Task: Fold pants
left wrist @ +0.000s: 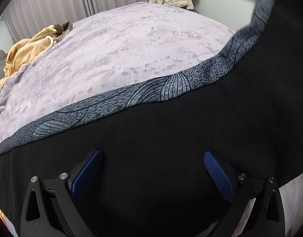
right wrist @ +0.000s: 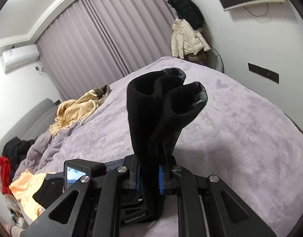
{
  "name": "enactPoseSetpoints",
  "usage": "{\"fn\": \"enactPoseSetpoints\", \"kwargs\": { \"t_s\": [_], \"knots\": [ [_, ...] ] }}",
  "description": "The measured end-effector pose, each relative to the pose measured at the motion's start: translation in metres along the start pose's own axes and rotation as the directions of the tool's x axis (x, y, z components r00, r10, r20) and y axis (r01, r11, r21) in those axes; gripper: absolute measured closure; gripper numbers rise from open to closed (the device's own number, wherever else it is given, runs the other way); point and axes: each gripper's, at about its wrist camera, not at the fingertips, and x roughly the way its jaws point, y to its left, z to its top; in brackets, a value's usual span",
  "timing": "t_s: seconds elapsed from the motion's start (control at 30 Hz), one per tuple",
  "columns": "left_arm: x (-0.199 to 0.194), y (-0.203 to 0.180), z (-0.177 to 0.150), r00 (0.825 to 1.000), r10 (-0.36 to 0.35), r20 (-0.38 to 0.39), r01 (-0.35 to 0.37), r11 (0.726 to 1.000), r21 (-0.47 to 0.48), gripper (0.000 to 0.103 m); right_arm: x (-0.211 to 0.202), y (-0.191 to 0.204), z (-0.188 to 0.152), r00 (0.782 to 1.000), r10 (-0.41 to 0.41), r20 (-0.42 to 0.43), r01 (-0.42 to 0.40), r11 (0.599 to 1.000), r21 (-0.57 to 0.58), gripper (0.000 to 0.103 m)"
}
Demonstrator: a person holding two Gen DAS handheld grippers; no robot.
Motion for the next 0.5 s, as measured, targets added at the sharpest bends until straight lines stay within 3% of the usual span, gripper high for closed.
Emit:
{"fn": "enactPoseSetpoints", "kwargs": {
  "t_s": [0.1,0.2,0.4,0.5],
  "knots": [
    [-0.029,0.031,-0.008,0.996,0.022,0.084,-0.019,0.999,-0.035,0.0,-0.005,0.04,0.001,1.0,-0.01,-0.019,0.008,0.995,-0.103,0.088],
    [-0.053,0.072,-0.019,0.988,0.058,0.143,-0.052,0.998,-0.044,0.0,-0.003,0.082,-0.008,0.996,-0.078,-0.047,0.064,0.968,-0.244,0.088],
    [-0.059,0.163,-0.06,0.988,0.134,0.079,-0.118,0.975,-0.186,0.0,0.036,0.157,-0.059,0.982,-0.136,-0.132,0.07,0.908,-0.413,0.084],
    [-0.049,0.194,-0.08,0.987,0.159,0.028,-0.148,0.959,-0.243,0.0,0.067,0.19,-0.106,0.958,-0.205,-0.203,0.07,0.847,-0.527,0.08]
  ]
}}
